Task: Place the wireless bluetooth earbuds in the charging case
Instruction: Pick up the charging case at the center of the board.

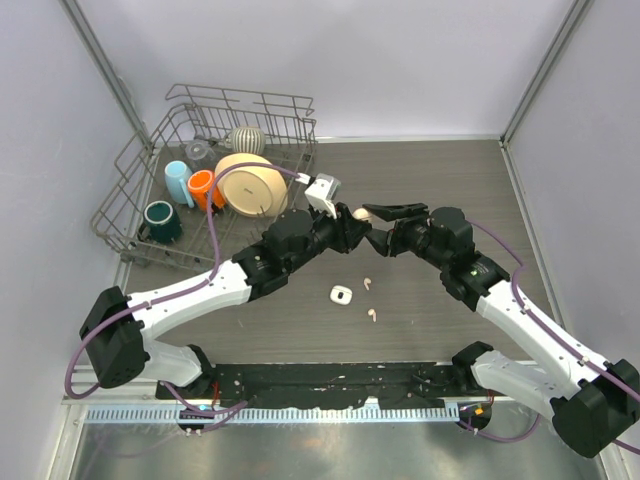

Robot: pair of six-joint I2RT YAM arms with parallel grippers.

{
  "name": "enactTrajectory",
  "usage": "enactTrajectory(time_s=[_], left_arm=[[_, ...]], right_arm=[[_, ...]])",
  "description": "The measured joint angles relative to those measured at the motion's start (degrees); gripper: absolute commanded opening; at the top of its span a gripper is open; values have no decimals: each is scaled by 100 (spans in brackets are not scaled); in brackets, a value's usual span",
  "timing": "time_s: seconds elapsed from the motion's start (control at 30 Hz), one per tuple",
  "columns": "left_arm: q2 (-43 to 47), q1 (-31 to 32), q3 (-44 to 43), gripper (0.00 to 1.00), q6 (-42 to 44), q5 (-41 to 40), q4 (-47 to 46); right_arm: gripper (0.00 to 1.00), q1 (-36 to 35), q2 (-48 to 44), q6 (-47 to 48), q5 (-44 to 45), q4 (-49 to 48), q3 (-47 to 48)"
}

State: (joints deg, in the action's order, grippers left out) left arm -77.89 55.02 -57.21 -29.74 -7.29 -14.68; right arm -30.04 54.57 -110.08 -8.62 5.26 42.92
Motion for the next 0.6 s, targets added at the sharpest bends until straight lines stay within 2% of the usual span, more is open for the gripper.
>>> enactTrajectory(time_s=[0.07,0.2,0.23,0.3,0.33,0.4,0.47,0.5,0.6], left_arm=[[0,0,0,1,7,-2,0],[0,9,0,0,22,-20,0],[0,9,0,0,24,-22,0],[2,11,0,0,26,-20,0],[4,13,0,0,26,-22,0],[7,17,0,0,35,-17,-2],[17,33,0,0,50,-20,-4],[28,37,0,0,63,-20,-4],[50,39,0,0,125,-22,2]], right_arm=[[1,0,0,0,0,0,0],[3,0,-11,0,2,2,0],[10,-2,-15,2,2,2,-2],[16,-2,-33,11,24,17,-4],[26,-2,-42,20,26,22,-4],[33,-2,-66,44,46,37,-4],[45,-9,-96,72,55,48,-7],[55,-13,-109,94,68,48,-7],[68,-20,-166,186,107,48,-7]])
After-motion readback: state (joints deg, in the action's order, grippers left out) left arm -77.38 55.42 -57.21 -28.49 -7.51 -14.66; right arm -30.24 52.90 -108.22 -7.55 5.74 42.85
